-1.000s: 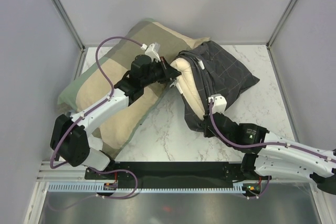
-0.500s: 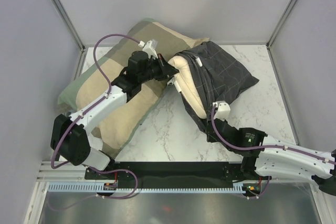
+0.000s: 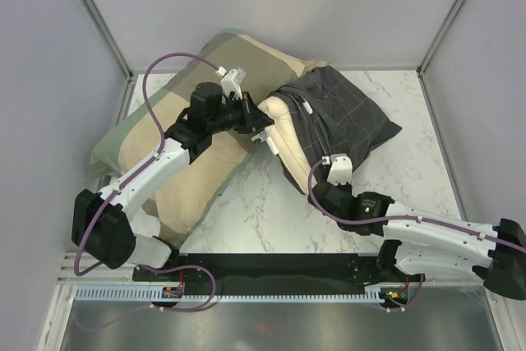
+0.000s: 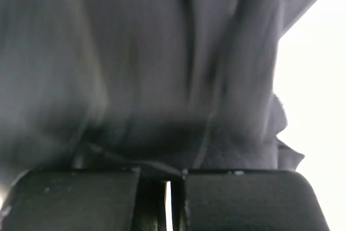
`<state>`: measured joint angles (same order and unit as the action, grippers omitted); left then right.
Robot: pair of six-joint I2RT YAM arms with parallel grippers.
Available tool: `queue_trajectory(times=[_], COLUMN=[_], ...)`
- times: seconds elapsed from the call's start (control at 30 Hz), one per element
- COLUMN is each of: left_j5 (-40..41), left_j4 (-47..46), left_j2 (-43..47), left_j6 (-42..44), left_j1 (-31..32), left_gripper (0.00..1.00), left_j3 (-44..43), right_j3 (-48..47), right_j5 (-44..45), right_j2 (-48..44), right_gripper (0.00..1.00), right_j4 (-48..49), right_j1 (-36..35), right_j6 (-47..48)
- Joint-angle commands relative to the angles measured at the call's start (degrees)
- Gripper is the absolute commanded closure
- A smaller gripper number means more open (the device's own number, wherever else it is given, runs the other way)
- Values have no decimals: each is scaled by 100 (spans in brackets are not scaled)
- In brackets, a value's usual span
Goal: Remove the pillowcase from the pillow
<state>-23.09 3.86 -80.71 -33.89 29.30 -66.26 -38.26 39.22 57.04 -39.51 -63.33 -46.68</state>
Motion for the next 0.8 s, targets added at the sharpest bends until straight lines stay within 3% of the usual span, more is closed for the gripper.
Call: queue_trajectory(times=[0.0,0.17,0.47,0.5,0.63,0.77], left_j5=[-582,-872,-1373,-1452,-1524,-1540], left_j4=[-158,484,555,546,546,572], left_j2=[661,934,574,556,749,907], left_j6=[620,1094,1447,1447,1639,1745], left_j1=[-179,-258,-548,-592,-654,-671], left_gripper=[98,98,98,98,98,98], left_j3=[-168,-142,-256,-221,-11,52], right_j3=[-138,-67,-217,-321,-822,-1657], right_j5=[158,-178,-581,-678,-1004,-1004], right_j2=[246,229,159,98,-464,-711], right_gripper=[100,100,99,94,31,20], right_j4=[328,830,1033,1024,744,268], right_j1=[697,1839,2861,2861,2853,2861], right_j6=[666,1213,1907,1986,2303,2584])
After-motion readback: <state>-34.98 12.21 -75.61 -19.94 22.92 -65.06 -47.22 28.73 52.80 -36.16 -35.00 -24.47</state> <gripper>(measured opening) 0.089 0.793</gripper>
